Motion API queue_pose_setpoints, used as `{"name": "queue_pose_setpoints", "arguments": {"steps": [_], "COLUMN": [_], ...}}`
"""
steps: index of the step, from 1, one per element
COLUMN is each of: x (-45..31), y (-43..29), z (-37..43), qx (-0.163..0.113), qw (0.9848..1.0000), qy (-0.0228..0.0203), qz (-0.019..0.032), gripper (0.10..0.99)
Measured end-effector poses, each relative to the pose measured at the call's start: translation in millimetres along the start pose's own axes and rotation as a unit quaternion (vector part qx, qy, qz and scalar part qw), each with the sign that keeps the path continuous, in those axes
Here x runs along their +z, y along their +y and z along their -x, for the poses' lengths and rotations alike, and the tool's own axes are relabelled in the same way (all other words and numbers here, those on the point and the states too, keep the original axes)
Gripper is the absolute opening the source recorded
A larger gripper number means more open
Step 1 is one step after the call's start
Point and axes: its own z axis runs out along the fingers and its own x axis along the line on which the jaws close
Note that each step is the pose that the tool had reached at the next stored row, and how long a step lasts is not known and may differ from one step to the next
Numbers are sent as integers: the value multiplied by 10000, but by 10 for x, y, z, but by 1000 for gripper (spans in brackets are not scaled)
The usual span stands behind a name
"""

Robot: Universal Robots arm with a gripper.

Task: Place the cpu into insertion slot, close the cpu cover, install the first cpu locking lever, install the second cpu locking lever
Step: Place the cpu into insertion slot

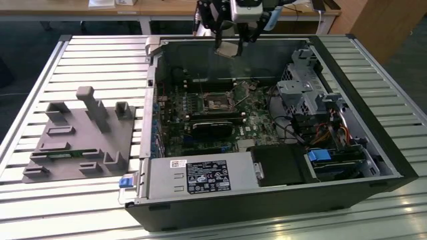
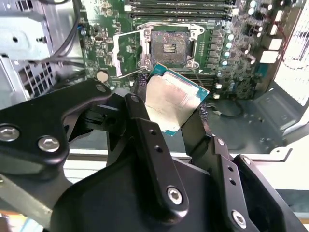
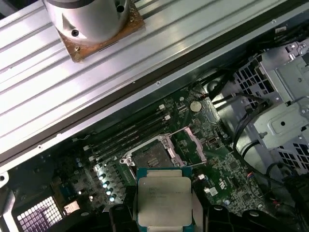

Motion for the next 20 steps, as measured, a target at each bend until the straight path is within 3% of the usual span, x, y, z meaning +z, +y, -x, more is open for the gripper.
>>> {"name": "queue_pose_setpoints", "arguments": {"steps": [5,10,14,20], "x": [19,41,65,94], "y": [-2,-4,-6,-7], "z": [0,1,1,0], "qx": [376,762,1080,1519], "qw": [9993,9971,9941,9883], "qy": [-33,-67,-98,-135], "qz": [6,11,12,20], "gripper": [537,537,537,537]}}
